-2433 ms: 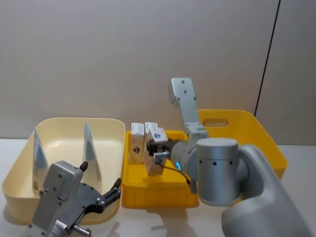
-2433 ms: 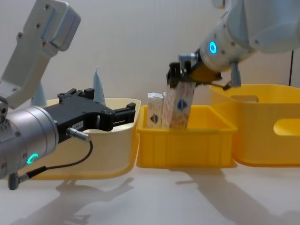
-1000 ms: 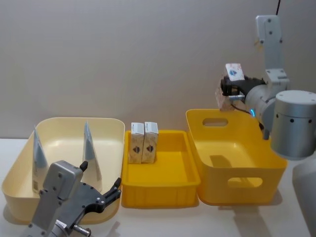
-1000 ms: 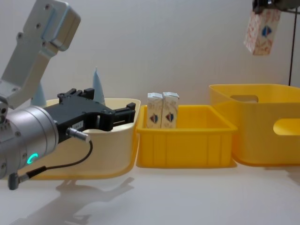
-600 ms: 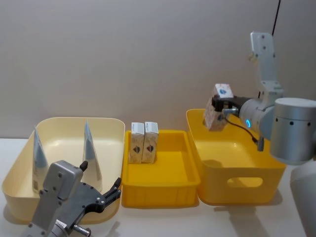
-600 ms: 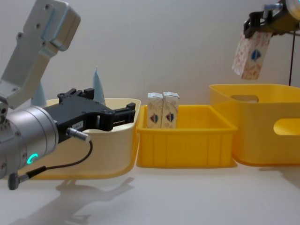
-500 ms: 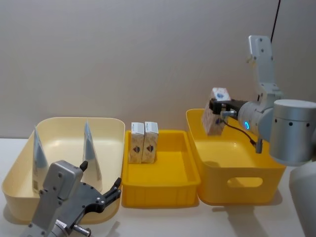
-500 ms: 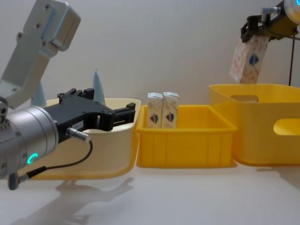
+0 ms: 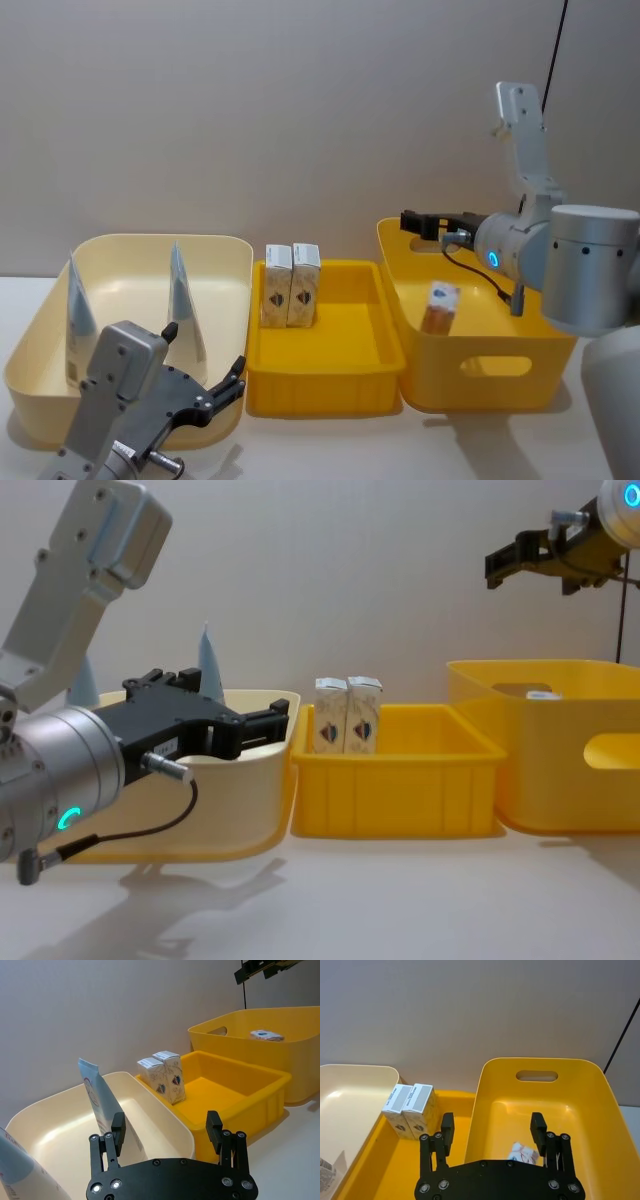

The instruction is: Bimanual collaborative sorting of washing and personal care products

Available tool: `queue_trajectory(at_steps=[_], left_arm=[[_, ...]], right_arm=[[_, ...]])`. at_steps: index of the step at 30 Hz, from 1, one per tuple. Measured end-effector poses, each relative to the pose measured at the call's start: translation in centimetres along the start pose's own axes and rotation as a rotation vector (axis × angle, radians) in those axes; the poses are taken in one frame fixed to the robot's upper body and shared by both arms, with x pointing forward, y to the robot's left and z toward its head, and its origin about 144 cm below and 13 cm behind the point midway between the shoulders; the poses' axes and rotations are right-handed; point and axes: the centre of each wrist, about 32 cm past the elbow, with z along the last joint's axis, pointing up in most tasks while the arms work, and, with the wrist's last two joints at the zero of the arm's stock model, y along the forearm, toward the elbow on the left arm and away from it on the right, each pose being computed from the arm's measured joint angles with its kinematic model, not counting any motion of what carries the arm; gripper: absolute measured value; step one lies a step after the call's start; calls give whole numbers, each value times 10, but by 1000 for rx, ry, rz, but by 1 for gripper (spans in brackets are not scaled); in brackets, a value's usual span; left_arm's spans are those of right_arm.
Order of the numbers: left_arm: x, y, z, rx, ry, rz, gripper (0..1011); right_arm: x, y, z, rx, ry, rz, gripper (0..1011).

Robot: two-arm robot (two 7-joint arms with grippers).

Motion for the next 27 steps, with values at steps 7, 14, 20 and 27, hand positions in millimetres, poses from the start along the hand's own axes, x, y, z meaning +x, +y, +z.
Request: queue_trajectory(at_steps=[7,14,20,27], left_arm=[[0,0,0,0,0,0,1003],[2,0,4,6,-17,5,1003],[8,-3,22,26,-67,22,1003],[13,-4,53,59,-133,61,1003]], right_arm=[[0,1,-1,-10,6,8,1001],[0,1,-1,-14,9,12,1001],[0,1,-2,-16,10,14,1001],[0,2,-2,-17,12,15,1001]])
